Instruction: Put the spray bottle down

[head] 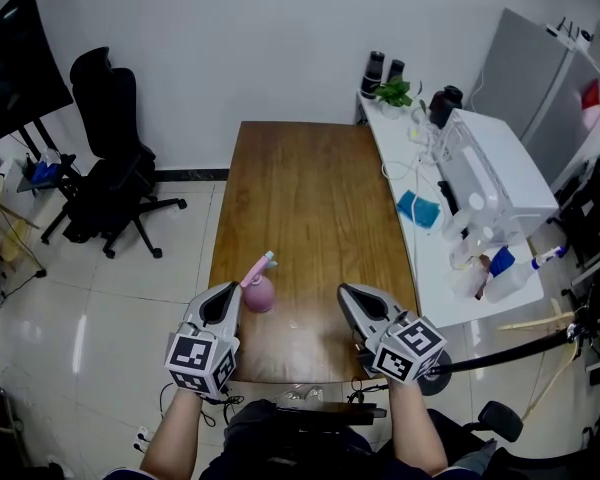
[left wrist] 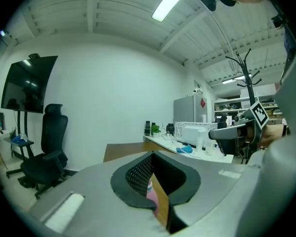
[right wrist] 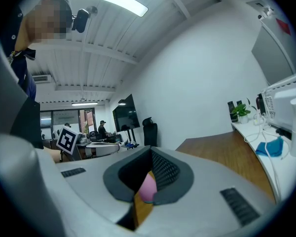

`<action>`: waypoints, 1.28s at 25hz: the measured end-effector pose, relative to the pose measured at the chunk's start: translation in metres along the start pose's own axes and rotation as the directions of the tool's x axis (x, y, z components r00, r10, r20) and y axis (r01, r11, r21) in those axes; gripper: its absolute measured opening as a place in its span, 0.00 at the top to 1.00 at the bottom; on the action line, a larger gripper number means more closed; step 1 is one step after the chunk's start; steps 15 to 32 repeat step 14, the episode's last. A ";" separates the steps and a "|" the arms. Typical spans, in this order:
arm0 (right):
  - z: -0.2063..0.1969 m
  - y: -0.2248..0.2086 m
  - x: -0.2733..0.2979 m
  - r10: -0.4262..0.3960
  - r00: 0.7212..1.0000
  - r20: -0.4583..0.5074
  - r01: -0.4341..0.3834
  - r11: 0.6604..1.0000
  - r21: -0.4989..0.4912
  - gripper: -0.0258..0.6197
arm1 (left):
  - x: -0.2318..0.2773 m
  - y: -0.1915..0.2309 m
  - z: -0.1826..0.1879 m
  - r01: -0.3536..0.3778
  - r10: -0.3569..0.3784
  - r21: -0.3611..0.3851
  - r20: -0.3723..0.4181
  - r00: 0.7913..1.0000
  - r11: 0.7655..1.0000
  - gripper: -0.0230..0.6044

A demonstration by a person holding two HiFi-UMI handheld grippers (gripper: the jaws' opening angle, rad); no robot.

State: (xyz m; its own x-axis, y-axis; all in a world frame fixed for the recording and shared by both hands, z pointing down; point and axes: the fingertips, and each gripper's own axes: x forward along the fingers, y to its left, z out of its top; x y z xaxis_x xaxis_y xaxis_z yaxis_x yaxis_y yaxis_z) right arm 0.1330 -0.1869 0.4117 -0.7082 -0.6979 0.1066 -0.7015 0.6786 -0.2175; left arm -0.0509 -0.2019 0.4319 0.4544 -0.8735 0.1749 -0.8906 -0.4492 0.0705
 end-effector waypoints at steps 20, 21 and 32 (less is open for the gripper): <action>0.003 0.002 0.001 0.011 1.000 -0.007 -0.011 1.000 -0.020 0.96 | 0.005 -0.007 -0.009 0.016 -0.015 0.037 -0.045 0.999 0.999 0.95; 0.003 0.002 0.001 0.011 1.000 -0.007 -0.011 1.000 -0.020 0.96 | 0.005 -0.007 -0.009 0.016 -0.015 0.037 -0.045 0.999 0.999 0.95; 0.003 0.002 0.001 0.011 1.000 -0.007 -0.011 1.000 -0.020 0.96 | 0.005 -0.007 -0.009 0.016 -0.015 0.037 -0.045 0.999 0.999 0.95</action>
